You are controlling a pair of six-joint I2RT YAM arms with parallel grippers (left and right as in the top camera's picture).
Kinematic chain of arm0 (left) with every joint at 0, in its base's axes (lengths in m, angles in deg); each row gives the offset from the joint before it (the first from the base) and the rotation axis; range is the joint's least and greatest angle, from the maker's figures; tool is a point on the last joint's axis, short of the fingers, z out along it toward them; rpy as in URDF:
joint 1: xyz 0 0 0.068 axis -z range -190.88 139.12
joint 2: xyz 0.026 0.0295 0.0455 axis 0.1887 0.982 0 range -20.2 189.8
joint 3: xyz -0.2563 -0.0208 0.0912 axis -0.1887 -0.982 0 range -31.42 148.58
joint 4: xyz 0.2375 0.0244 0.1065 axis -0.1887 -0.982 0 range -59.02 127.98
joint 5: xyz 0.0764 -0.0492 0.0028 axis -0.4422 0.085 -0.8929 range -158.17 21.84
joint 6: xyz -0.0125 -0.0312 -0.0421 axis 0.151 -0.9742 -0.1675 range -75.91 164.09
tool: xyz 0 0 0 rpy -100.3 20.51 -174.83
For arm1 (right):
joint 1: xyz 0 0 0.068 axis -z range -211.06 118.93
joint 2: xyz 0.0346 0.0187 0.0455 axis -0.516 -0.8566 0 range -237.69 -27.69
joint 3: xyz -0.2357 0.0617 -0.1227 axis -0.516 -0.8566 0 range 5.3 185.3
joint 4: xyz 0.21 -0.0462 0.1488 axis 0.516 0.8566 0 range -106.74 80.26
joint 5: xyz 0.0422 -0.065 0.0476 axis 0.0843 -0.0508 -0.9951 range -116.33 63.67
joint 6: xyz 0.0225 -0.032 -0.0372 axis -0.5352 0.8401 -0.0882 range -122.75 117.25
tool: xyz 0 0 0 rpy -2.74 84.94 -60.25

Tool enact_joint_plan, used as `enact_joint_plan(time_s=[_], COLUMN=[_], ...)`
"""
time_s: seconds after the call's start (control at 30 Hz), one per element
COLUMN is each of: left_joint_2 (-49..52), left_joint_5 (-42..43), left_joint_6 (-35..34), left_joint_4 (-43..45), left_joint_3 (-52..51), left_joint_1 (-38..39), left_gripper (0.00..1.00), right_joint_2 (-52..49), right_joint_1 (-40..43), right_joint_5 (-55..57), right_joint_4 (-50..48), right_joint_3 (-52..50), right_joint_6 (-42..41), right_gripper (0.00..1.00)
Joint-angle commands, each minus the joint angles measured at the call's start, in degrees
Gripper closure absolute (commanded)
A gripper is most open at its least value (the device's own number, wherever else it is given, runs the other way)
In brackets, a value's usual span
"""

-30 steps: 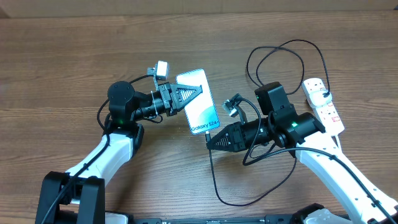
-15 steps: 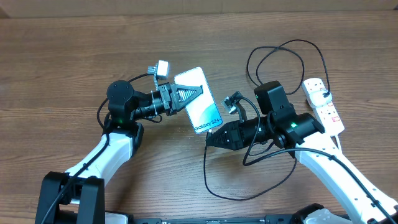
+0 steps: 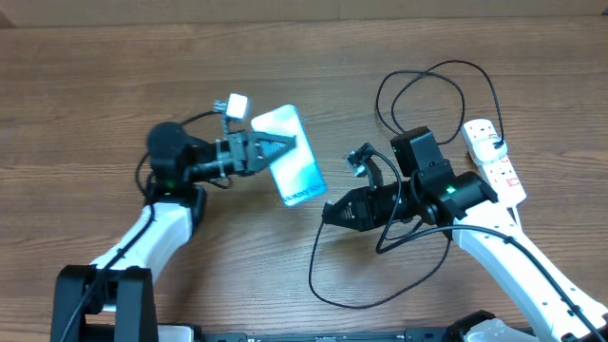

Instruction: Plug charger to phone and switch on socket

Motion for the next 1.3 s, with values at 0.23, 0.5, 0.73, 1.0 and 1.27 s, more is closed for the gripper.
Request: enact_joint_plan(time_s=[0.23, 0.5, 0.73, 1.0, 1.27], left_joint_2=[-0.13, -0.13, -0.13, -0.13, -0.13], left_joint_5=[4.63, 4.68, 6.47, 12.24, 13.16], left_joint_6=[2.23, 2.49, 0.50, 0.15, 0.17], left_joint_4=[-0.02, -0.02, 0.00, 0.00, 0.02], left_joint_3=[0.31, 0.31, 0.31, 0.31, 0.31], left_joint_1=[-8.48, -8.48, -12.44, -18.08, -18.69], left_gripper=[0.96, 0.96, 0.96, 0.96, 0.96], right_joint_2=[-0.39, -10.99, -20.15, -23.74, -29.49], right_joint_1=[0.07, -4.28, -10.27, -14.10, -18.56], right_joint_5=[39.71, 41.22, 41.64, 47.43, 50.53], right_joint_4=[-0.22, -5.60, -14.29, -21.68, -25.62], right_joint_3=[0.61, 0.59, 1.14, 1.14, 1.46], right_joint_6=[-6.10, -12.50, -15.50, -20.85, -31.93], right_gripper=[0.32, 0.00, 0.00, 0.03, 0.23])
